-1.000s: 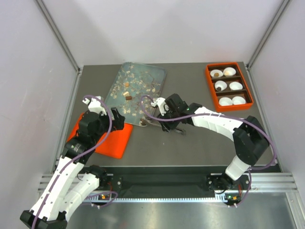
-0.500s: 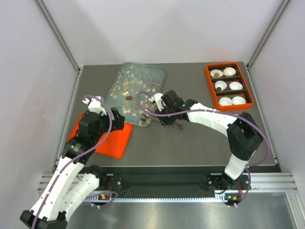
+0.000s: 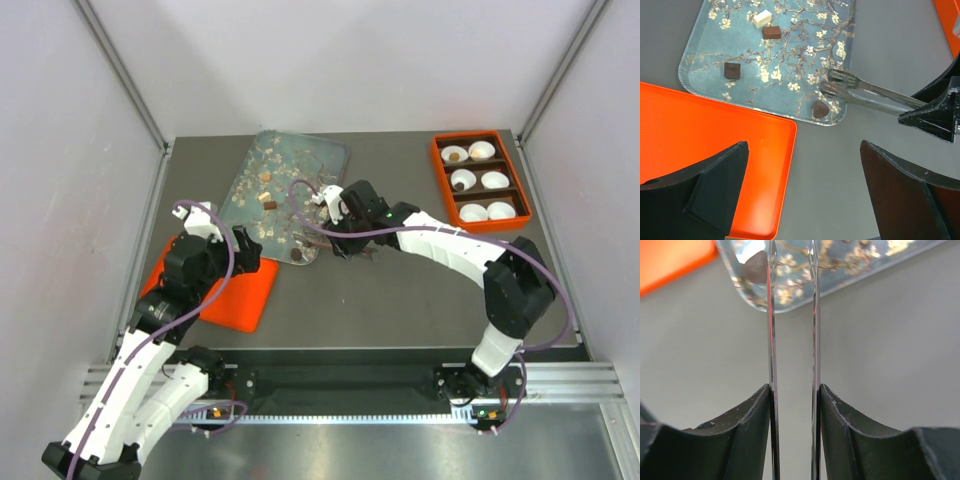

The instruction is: Pack the chocolate

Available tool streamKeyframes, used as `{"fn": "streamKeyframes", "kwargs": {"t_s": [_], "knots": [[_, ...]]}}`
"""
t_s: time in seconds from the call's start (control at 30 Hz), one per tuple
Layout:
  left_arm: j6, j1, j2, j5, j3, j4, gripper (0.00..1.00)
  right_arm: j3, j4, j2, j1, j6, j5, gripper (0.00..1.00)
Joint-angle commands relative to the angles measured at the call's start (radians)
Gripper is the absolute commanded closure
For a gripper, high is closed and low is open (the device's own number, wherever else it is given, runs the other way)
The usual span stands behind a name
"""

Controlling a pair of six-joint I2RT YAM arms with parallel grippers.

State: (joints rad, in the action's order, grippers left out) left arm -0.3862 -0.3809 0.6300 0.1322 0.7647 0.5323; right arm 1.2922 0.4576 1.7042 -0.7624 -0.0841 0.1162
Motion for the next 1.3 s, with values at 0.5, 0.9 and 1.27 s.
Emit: {"fn": "streamKeyframes", "kwargs": {"t_s": [0.5, 0.9, 1.27], "knots": [[0.010, -0.004, -0.016, 0.015, 0.007, -0.017, 0.02, -0.056, -0.079, -0.043, -0.011, 0.078, 0.134, 0.57], [0.009, -0.004, -0.019, 0.014, 0.007, -0.017, 0.02, -0.051, -0.051, -0.023, -0.034, 0.078, 0.143, 0.57], [0.007, -0.004, -0.024, 0.014, 0.005, -0.015, 0.02, 0.005, 0.068, 0.058, -0.037, 0.078, -0.010, 0.57]]}}
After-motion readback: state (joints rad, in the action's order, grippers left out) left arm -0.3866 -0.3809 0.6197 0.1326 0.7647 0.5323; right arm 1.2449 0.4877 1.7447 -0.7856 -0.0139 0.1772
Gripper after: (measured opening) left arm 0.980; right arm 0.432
